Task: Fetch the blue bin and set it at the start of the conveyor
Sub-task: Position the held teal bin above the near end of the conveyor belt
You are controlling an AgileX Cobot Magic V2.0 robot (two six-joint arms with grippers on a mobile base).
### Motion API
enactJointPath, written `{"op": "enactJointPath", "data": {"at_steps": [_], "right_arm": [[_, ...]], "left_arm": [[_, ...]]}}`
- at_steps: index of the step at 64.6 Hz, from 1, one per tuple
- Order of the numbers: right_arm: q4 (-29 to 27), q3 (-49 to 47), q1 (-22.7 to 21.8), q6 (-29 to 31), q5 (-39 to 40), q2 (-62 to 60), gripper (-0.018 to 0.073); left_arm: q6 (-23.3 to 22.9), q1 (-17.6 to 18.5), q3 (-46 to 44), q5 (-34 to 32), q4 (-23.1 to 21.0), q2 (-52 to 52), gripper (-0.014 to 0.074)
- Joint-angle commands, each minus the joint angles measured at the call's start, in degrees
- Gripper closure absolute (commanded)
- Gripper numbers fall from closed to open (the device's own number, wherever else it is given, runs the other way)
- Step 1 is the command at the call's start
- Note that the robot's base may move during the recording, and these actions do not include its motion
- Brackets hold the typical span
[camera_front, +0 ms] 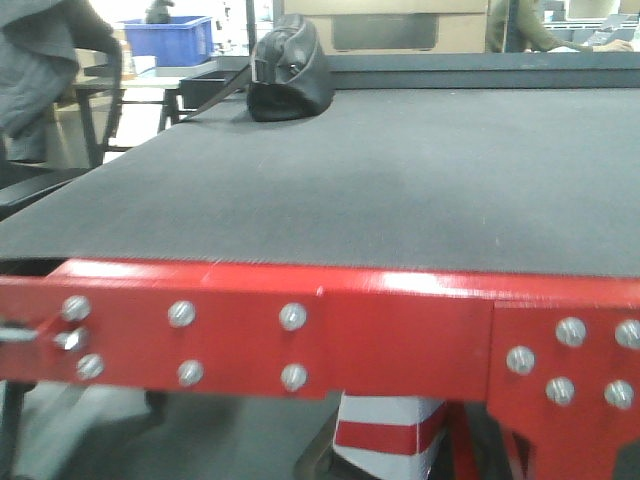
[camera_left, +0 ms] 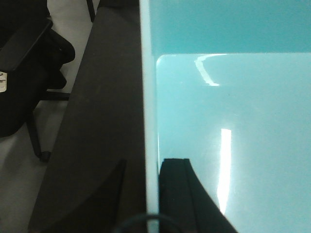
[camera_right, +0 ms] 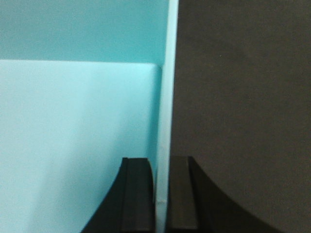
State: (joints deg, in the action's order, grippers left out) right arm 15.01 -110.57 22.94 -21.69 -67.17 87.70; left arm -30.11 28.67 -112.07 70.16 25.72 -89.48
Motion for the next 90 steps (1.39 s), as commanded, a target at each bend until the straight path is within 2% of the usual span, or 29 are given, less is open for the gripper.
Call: {"op": "enactJointPath", "data": {"at_steps": [1, 23, 45, 69, 74, 84, 90], "right_arm": [[0.7, -0.7, 0.0, 0.6, 2.1, -1.0, 0.0721], [0.7, -0.7, 0.0, 0.6, 2.1, -1.0, 0.0721], [0.7, -0.7, 0.0, 0.6, 2.1, -1.0, 0.0721], [0.7, -0.7, 0.0, 0.6, 2.1, -1.0, 0.0721], [0.7, -0.7, 0.0, 0.6, 3.6, -1.0, 0.0721], [1.5, -0.7, 0.0, 0.6, 12.1, -1.0, 0.0721], [1.5, -0.7, 0.0, 0.6, 12.7, -1.0, 0.0721]], "left_arm": [[0.2, 0.0, -0.2, -2.7, 1.8, 0.5, 0.0707], [0.2, 0.0, -0.2, -5.2, 1.9, 0.5, 0.0707], [0.2, 0.0, -0.2, -10.4, 2.2, 0.5, 0.0707], [0.2, 0.0, -0.2, -11.3, 2.2, 0.5, 0.0707], [0.2, 0.0, -0.2, -11.3, 2.2, 0.5, 0.0707], [0.2, 0.0, -0.2, -11.3, 2.2, 0.5, 0.0707], [0.2, 0.0, -0.2, -11.3, 2.2, 0.5, 0.0707]]}}
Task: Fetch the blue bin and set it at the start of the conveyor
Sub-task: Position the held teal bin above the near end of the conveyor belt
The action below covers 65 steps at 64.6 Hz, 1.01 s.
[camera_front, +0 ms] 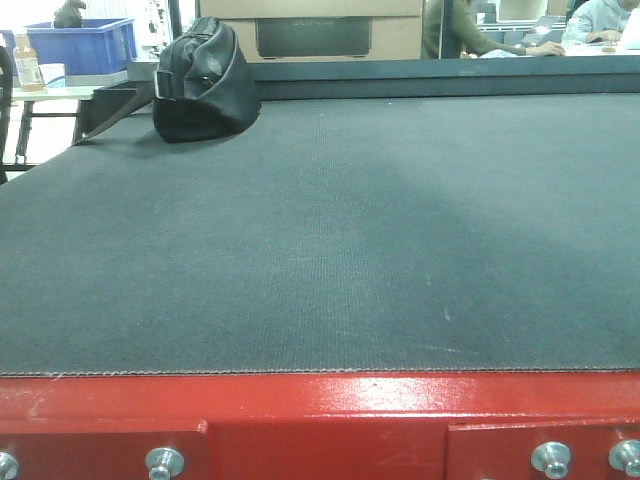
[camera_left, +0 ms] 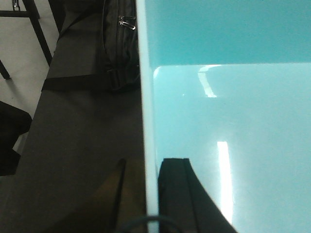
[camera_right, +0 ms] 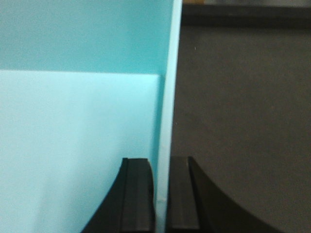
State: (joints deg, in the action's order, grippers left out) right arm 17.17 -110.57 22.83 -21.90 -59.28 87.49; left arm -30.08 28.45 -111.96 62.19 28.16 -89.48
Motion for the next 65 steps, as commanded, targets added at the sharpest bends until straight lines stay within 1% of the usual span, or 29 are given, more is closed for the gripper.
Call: {"op": "enactJointPath", "data": {"at_steps": [1, 7, 21, 31, 65], "right_arm": [[-0.6, -0.7, 0.1, 0.7, 4.7, -0.8, 0.0721], [-0.6, -0.7, 0.1, -0.6, 4.2, -0.8, 0.0721], [-0.6, -0.7, 0.1, -0.7, 3.4, -0.8, 0.0721], [-0.6, -0.7, 0.1, -0.7, 0.3, -0.8, 0.0721], [-1.0, -0.7, 0.1, -0.8, 0.2, -0.8, 0.0721]], "left_arm": [[0.1, 0.2, -0.3, -3.3, -0.3, 0.5, 0.0707], [0.1, 0.2, -0.3, -3.3, -0.3, 0.5, 0.0707], [0.1, 0.2, -0.3, -3.3, -0.3, 0.5, 0.0707], [0.1, 0.2, -0.3, -3.3, -0.3, 0.5, 0.0707], [0.1, 0.2, -0.3, -3.3, -0.3, 0.5, 0.0707]]}}
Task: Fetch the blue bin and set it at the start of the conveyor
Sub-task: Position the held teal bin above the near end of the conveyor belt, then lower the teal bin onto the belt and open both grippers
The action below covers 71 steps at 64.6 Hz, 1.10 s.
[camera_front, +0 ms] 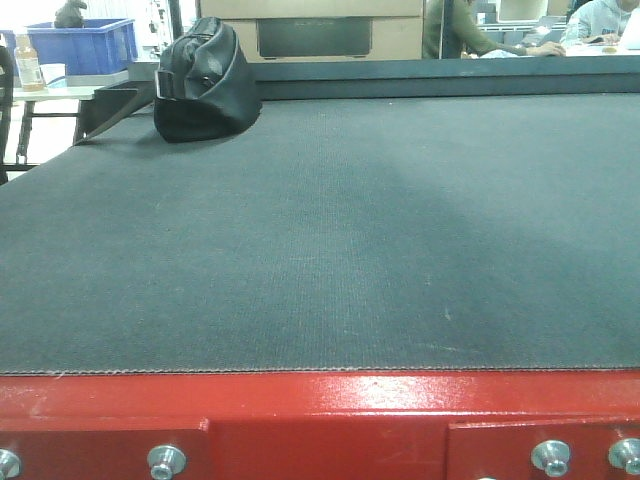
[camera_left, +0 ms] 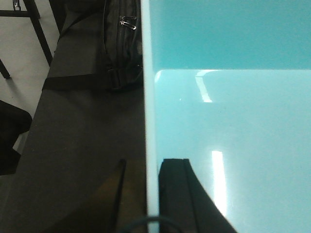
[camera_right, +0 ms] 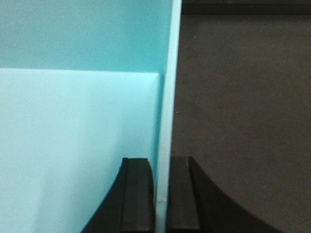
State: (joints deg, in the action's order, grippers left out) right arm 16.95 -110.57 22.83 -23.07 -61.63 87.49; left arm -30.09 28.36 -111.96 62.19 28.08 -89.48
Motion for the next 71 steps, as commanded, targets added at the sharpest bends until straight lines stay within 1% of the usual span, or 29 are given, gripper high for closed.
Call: {"op": "enactJointPath", "data": {"at_steps": [1, 17, 22, 26, 30, 33, 40, 46, 52, 56, 62, 65, 71], "right_arm": [[-0.8, -0.7, 0.1, 0.3, 2.5, -0.8, 0.0721], [-0.8, -0.7, 0.1, -0.5, 3.1, -0.8, 0.0721], [-0.8, -0.7, 0.1, -2.0, 2.9, -0.8, 0.0721], [-0.8, -0.7, 0.1, -4.8, 2.8, -0.8, 0.0721], [-0.8, -0.7, 0.1, -7.0, 3.0, -0.8, 0.0721], [-0.7, -0.7, 0.1, -7.1, 3.0, -0.8, 0.0721], [0.9, 1.1, 0.1, -7.1, 3.7, -0.8, 0.0721], [3.5, 5.6, 0.1, -7.5, 4.7, -0.8, 0.0721], [3.7, 11.8, 0.1, -7.8, 7.9, -0.8, 0.0721], [3.7, 16.1, 0.1, -9.6, 11.6, -0.8, 0.0721], [3.7, 22.3, 0.1, -12.7, 17.1, -0.8, 0.0721], [3.7, 24.9, 0.1, -12.9, 19.3, -0.8, 0.0721], [3.7, 29.4, -0.1, -13.0, 22.9, -0.6, 0.0721]], "left_arm": [[0.2, 0.3, -0.3, -3.3, -0.2, 0.5, 0.0707], [0.2, 0.3, -0.3, -3.4, -0.9, 0.5, 0.0707], [0.2, 0.3, -0.3, -3.4, -0.9, 0.5, 0.0707], [0.2, 0.3, -0.3, -3.4, -1.0, 0.5, 0.0707], [0.2, 0.3, -0.3, -3.1, -1.9, 0.5, 0.0707], [0.2, 0.3, -0.3, -3.1, -2.8, 0.5, 0.0707], [-3.0, 0.3, 0.3, -1.5, -2.8, 0.0, 0.0707], [-5.3, 0.3, 2.4, -1.4, -1.9, -0.4, 0.0707], [-6.8, 0.3, 6.2, -4.2, -1.8, -0.4, 0.0707], [-8.2, 0.3, 9.1, -6.1, -1.8, -0.4, 0.0707], [-10.3, 0.3, 16.7, -11.1, -1.8, -0.4, 0.0707], [-11.4, 0.3, 19.6, -13.3, -1.8, -0.4, 0.0707], [-13.7, 0.2, 26.0, -19.6, -1.8, -0.4, 0.0707]]}}
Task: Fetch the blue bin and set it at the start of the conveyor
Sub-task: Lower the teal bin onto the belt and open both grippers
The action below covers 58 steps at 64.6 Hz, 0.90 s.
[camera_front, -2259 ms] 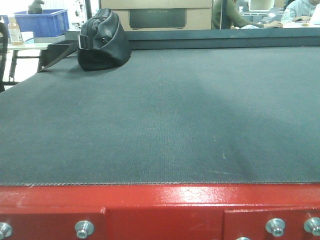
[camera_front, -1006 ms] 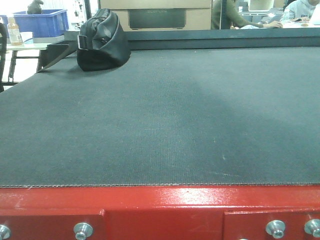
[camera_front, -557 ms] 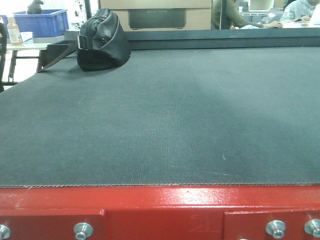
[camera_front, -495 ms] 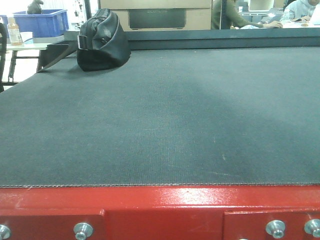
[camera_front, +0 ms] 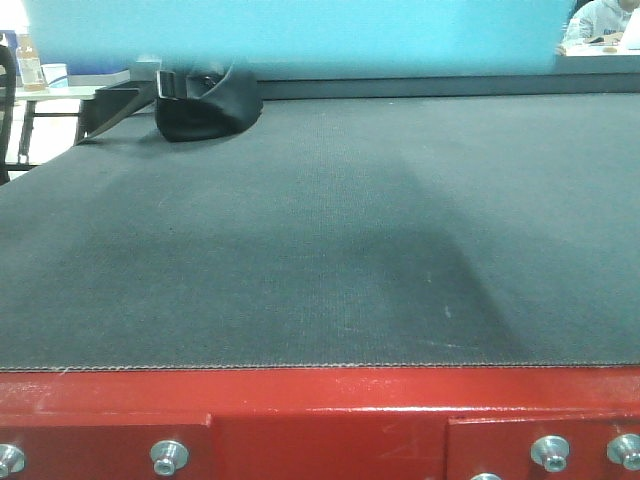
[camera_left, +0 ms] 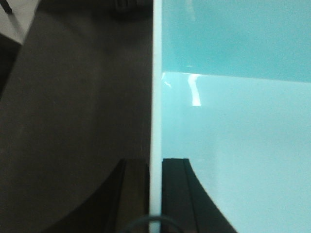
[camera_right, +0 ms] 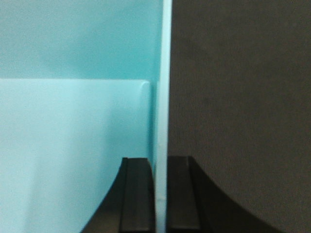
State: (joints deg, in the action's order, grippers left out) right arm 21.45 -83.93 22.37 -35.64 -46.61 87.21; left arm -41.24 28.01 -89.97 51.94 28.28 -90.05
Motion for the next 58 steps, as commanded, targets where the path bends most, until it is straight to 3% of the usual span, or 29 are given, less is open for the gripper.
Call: {"op": "enactJointPath", "data": {"at_steps": [1, 14, 30, 35, 45, 50, 58], "right_arm": [[-0.8, 3.8, 0.3, -0.5, 8.6, -0.2, 0.0721], [-0.9, 9.8, -0.8, -1.0, 13.5, 4.5, 0.0721], [-2.8, 9.8, -0.8, -1.4, 14.1, 9.9, 0.0706], [-3.1, 9.8, -0.8, -1.5, 14.3, 10.5, 0.0610], [-3.1, 9.5, -1.0, -2.4, 14.2, 10.8, 0.0269], [-3.1, 8.9, -1.3, -2.4, 13.4, 10.8, 0.0140], [-3.1, 7.9, -2.4, -2.4, 11.6, 10.8, 0.0055]], "left_arm": [[-2.8, 0.4, 4.9, -10.2, -2.0, 0.0, 0.0707], [-5.1, -0.6, 14.7, -16.6, -2.0, -2.6, 0.0707], [-5.1, -0.7, 15.1, -17.4, -2.0, -6.0, 0.0698], [-5.1, -0.7, 15.1, -17.4, -2.0, -6.5, 0.0631], [-5.1, -0.7, 14.9, -16.0, -2.0, -6.7, 0.0317], [-5.1, -1.0, 14.8, -14.4, -2.0, -6.7, 0.0166], [-5.1, -1.6, 14.8, -12.3, -1.2, -6.7, 0.0106]]}}
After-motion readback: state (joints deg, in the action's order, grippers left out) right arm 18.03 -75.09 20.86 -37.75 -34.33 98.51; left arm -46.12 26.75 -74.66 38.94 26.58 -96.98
